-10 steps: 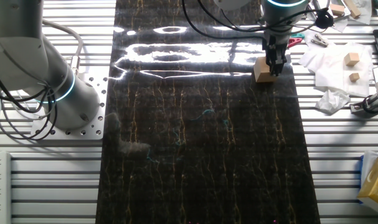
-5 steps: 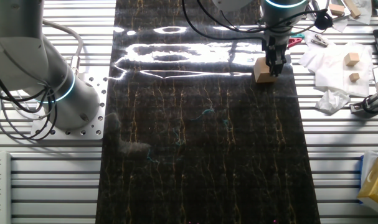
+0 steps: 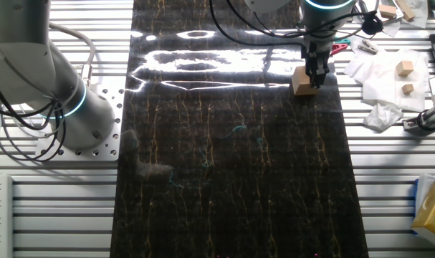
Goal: Hold a small block with the gripper and sweep it from left to right on the table
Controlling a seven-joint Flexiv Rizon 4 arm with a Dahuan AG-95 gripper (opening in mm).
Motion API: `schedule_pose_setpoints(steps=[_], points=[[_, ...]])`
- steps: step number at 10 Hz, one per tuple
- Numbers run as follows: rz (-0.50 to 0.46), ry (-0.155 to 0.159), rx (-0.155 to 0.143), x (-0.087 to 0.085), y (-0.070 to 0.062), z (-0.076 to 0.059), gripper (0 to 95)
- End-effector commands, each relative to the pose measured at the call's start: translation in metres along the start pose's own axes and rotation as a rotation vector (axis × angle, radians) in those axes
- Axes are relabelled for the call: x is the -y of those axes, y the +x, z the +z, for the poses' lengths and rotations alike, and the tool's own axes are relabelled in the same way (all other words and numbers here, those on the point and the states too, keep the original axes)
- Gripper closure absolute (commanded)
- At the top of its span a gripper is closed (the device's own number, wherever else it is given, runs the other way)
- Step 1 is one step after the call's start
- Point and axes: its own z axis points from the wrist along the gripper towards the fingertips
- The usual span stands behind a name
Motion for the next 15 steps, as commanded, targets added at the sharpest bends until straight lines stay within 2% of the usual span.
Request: schedule_pose_setpoints(steps=[1, 7, 15], points=[[0.006, -0.003, 0.000, -0.001, 0.000, 0.001, 95.0], [0.019, -0.017, 0.002, -0.002, -0.001, 0.001, 95.0], [0.042, -0.026, 0.006, -0.013, -0.002, 0.002, 95.0]])
